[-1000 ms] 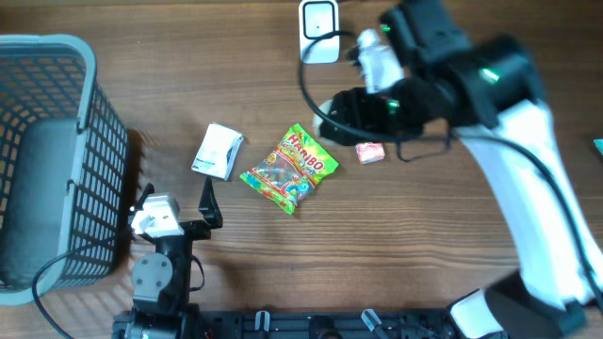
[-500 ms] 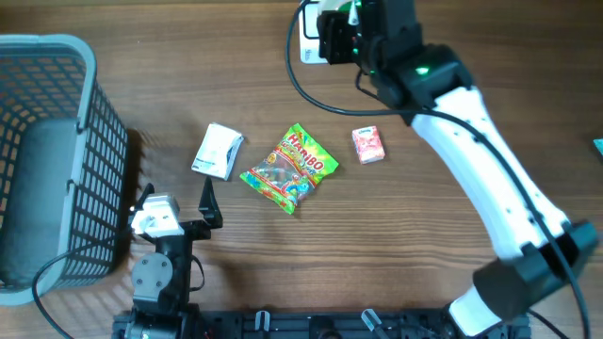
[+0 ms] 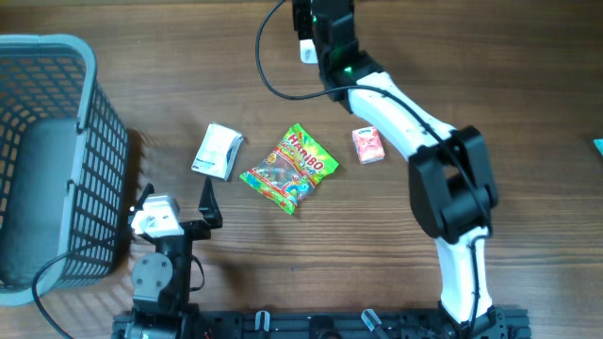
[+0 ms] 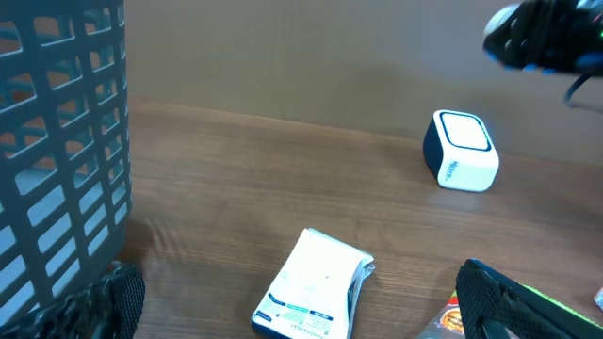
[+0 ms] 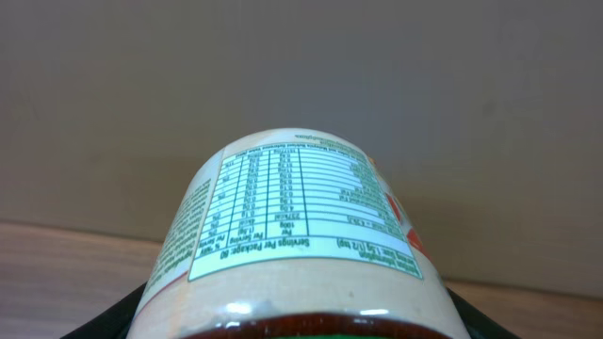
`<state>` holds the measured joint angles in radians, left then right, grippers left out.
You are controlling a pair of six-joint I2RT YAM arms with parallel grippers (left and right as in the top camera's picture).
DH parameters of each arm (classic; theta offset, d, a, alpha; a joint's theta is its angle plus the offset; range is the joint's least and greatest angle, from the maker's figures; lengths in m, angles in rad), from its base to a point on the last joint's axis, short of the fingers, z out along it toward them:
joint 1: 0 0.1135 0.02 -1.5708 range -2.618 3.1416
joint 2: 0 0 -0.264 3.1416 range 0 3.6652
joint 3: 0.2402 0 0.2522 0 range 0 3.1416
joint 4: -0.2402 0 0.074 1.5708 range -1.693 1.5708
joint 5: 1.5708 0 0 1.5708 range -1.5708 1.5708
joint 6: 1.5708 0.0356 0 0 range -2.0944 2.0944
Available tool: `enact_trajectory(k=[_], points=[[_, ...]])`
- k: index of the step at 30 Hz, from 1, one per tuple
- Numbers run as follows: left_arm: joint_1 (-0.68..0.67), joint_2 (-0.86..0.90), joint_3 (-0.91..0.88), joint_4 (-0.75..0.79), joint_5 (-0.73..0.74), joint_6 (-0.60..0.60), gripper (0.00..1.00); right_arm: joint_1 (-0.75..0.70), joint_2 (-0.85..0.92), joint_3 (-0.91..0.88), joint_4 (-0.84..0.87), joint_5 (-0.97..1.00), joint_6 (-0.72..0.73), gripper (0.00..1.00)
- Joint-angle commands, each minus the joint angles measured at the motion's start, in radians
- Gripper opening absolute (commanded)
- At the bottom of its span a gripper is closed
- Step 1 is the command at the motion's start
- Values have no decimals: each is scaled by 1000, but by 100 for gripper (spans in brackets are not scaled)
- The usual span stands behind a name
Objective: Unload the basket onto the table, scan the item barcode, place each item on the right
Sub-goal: 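Hold the jar in front of the scanner window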
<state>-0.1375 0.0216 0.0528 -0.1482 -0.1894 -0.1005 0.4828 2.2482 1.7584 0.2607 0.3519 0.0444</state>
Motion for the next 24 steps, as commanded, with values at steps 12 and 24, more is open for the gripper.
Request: enact_trajectory(k=[12, 24], points=[[-4, -2, -8, 6, -9, -13, 100, -24, 130, 26, 92, 33, -13, 54], [-4, -2, -8, 6, -10, -13, 100, -240, -284, 30, -690, 167, 333, 55]])
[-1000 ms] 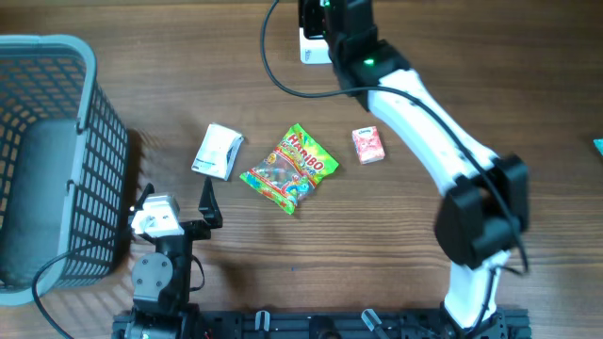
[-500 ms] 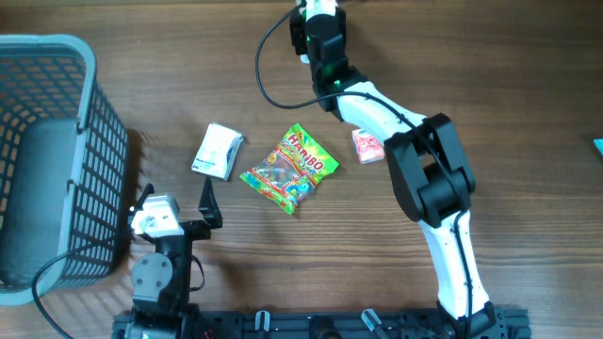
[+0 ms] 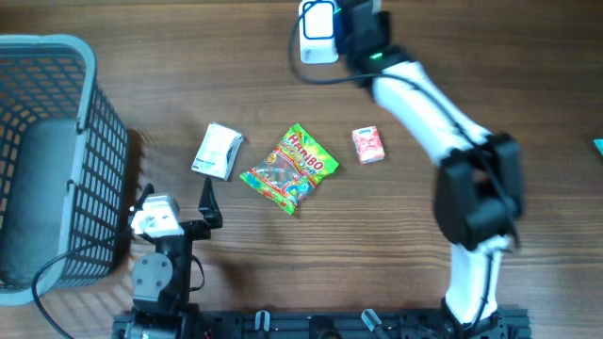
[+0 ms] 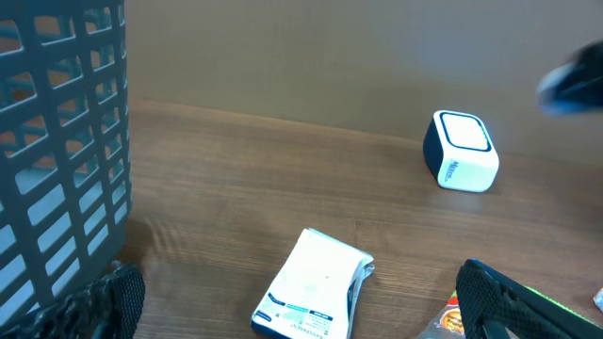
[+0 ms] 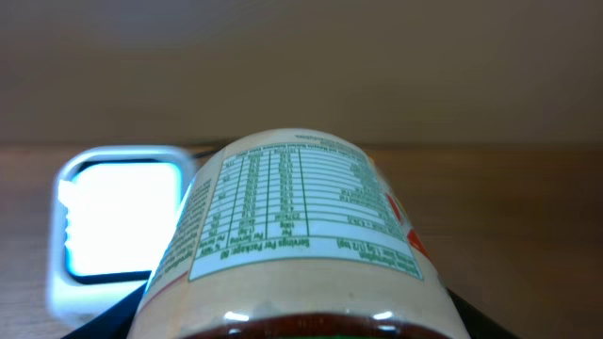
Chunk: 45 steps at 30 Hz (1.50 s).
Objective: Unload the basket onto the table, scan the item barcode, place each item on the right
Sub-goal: 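Hold the jar in front of the scanner window, then carry the jar to the right side and set it down, then reach the right gripper to the red Kleenex pack and grasp it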
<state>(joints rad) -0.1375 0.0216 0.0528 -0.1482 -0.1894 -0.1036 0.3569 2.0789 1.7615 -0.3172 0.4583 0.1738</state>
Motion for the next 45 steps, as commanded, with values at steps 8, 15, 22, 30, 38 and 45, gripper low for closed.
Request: enact_trajectory(k=[8, 15, 22, 30, 38, 45], points=[[-4, -2, -8, 6, -10, -10, 100, -528, -56, 12, -559, -198, 544, 57], [-4, -2, -8, 6, -10, -10, 100, -692, 51, 12, -639, -280, 785, 59], [-4, -2, -8, 6, -10, -10, 100, -774, 173, 12, -618, -341, 851, 64], [-4, -2, -8, 6, -10, -10, 100, -795, 75, 60, -676, -348, 883, 100], [-4, -2, -8, 6, -10, -10, 100, -681, -163, 60, -780, -447, 721, 100], [-4, -2, -8, 6, -10, -10, 100, -247, -150, -38, -843, -644, -48, 100]])
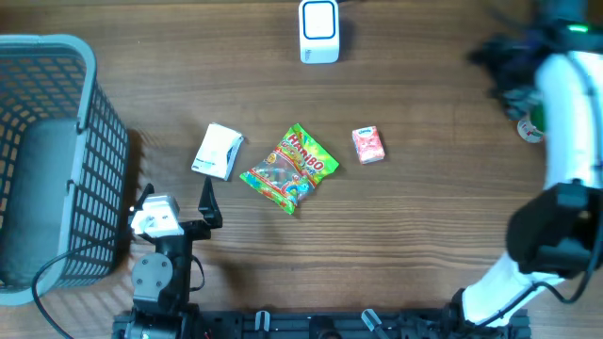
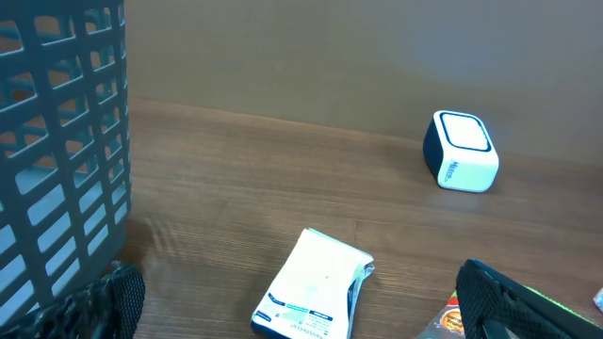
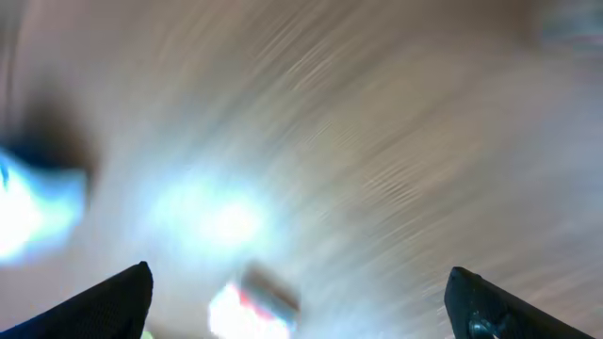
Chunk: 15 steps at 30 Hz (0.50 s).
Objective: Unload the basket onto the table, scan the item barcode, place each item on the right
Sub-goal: 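Reach the right gripper to the red Kleenex pack and grasp it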
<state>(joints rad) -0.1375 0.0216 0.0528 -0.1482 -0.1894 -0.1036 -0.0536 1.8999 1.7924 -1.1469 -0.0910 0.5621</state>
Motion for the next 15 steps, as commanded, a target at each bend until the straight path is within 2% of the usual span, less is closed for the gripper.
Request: enact_trajectory(k=[1, 5, 7, 8, 15], points=[[-4, -2, -8, 6, -10, -10, 100, 216, 37, -97, -9, -90, -463, 100], [-4, -2, -8, 6, -10, -10, 100, 361, 45, -179, 114, -20, -288, 99], [-4, -2, -8, 6, -10, -10, 100, 362, 45, -181, 174, -47, -235, 91], [-4, -2, -8, 6, -10, -10, 100, 352, 45, -182, 201, -74, -233, 87], [-4, -2, -8, 6, -10, -10, 100, 307, 162, -185, 219, -151, -328, 81]])
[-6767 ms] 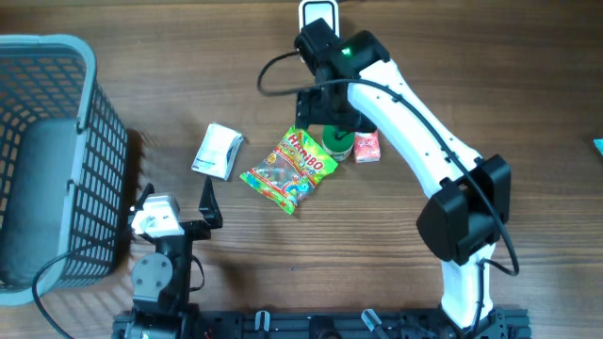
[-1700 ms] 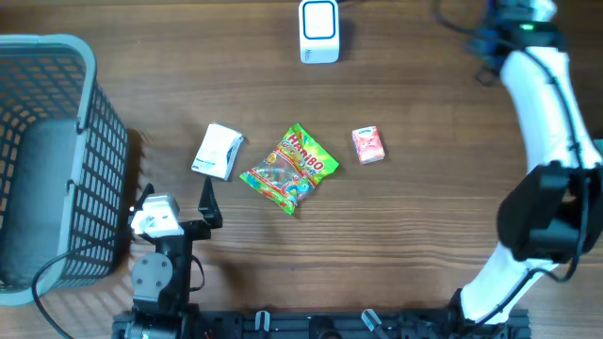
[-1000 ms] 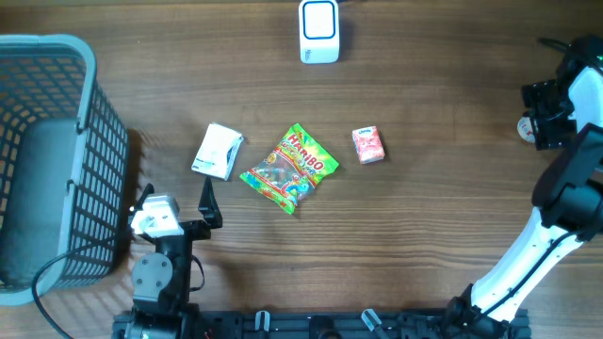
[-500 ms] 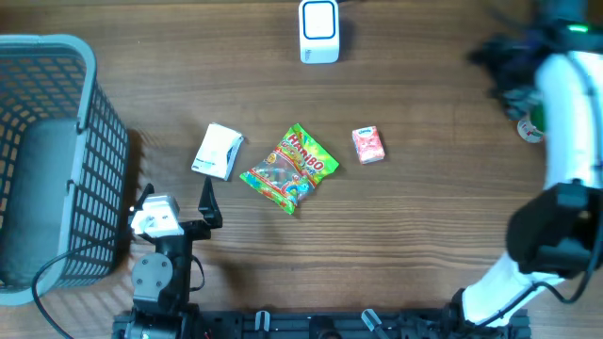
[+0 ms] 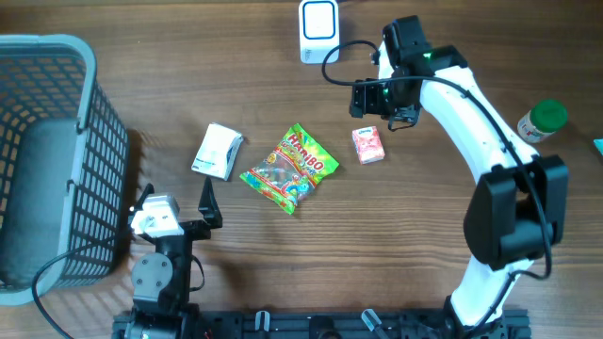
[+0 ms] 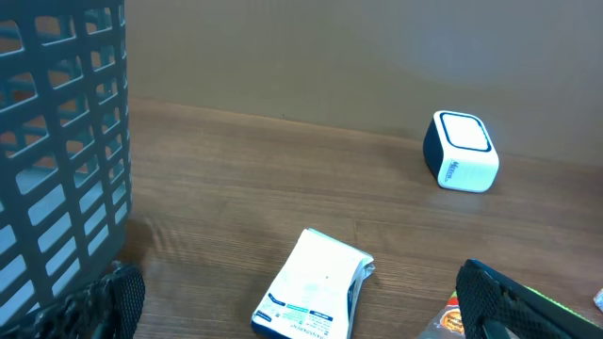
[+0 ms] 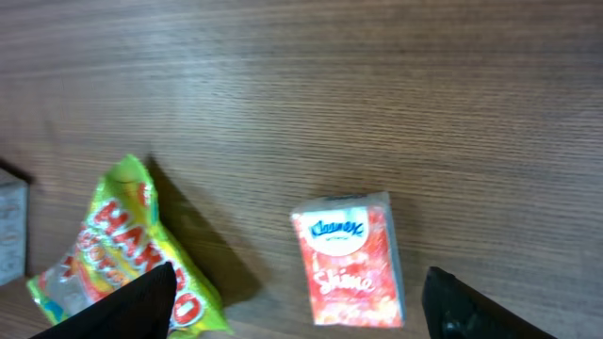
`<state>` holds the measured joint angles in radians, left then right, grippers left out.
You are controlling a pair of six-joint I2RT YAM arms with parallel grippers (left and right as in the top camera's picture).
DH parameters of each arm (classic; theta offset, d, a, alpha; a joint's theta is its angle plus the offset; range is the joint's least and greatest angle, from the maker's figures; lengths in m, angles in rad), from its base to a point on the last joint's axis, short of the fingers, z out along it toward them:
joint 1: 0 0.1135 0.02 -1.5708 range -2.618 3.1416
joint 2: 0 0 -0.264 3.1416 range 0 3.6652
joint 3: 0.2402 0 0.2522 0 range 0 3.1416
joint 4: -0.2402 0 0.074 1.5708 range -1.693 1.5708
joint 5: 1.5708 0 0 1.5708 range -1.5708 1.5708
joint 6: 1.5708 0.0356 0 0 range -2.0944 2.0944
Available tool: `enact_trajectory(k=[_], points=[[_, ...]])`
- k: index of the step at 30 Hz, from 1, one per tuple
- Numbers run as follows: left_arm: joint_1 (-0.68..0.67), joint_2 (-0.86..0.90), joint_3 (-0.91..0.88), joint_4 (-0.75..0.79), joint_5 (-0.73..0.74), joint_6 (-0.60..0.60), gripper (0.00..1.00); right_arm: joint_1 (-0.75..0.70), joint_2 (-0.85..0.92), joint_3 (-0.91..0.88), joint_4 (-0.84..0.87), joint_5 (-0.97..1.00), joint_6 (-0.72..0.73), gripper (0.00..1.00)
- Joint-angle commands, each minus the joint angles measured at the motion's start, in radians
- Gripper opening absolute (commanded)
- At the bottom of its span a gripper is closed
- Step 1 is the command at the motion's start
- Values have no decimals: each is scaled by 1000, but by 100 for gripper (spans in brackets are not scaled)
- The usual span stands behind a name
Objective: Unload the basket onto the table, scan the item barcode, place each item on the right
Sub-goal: 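Reach the right gripper to the red Kleenex pack and grasp it, then lift the Kleenex pack and hold it at the scanner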
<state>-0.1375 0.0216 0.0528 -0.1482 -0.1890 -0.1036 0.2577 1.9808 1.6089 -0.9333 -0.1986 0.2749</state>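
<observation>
The white barcode scanner (image 5: 318, 30) stands at the table's far edge and shows in the left wrist view as the scanner (image 6: 462, 151). My right gripper (image 5: 382, 105) hangs open and empty just above the red Kleenex pack (image 5: 368, 146). In the right wrist view the Kleenex pack (image 7: 350, 259) lies between my right gripper's (image 7: 301, 320) spread fingers (image 7: 141, 301). A green-lidded jar (image 5: 542, 121) stands alone at the far right. My left gripper (image 5: 205, 202) rests open near the front, behind a white packet (image 6: 316, 287).
A green Haribo bag (image 5: 289, 168) lies mid-table, left of the Kleenex pack. The white packet (image 5: 218, 151) lies left of the bag. A grey mesh basket (image 5: 52, 141) fills the left side. The right arm's cable loops near the scanner.
My right gripper was at the far right beside the jar; now it is left of there, open above the red Kleenex pack. The jar stays at the right. The left arm is unchanged.
First my right gripper held the jar at the far edge by the scanner, then with the scanner's lit face in view behind it. Later the jar stood free at the far right with the gripper empty. Now the gripper is over the Kleenex pack.
</observation>
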Motion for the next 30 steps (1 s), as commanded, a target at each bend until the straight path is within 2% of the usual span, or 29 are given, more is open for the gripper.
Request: enact_trajectory(k=[1, 3, 10, 14, 16, 18, 20, 21, 23, 25, 30], points=[[-4, -2, -8, 6, -10, -10, 100, -4, 102, -1, 3, -43, -43, 77], [-4, -2, -8, 6, -10, -10, 100, -5, 141, -1, 6, -43, -51, 70], [-4, -2, -8, 6, -10, -10, 100, -43, 189, -13, 16, -45, -50, 66], [-4, -2, -8, 6, -10, -10, 100, -70, 189, -107, 93, -174, -90, 64], [-4, -2, -8, 6, -10, -10, 100, -70, 189, -150, 133, -205, -90, 56], [-4, -2, -8, 6, -10, -10, 100, -70, 190, -206, 181, -207, -89, 41], [-4, -2, -8, 6, -10, -10, 100, -80, 188, -209, 181, -207, -89, 14], [-4, -2, -8, 6, -10, -10, 100, -89, 181, -197, 164, -209, -88, 7], [-4, -2, -8, 6, -10, -10, 100, -104, 172, -163, 109, -246, -89, 4], [-4, -2, -8, 6, -10, -10, 100, -123, 148, -97, 10, -356, -93, 4], [-4, -2, -8, 6, -10, -10, 100, -154, 40, -31, -199, -879, -196, 4]])
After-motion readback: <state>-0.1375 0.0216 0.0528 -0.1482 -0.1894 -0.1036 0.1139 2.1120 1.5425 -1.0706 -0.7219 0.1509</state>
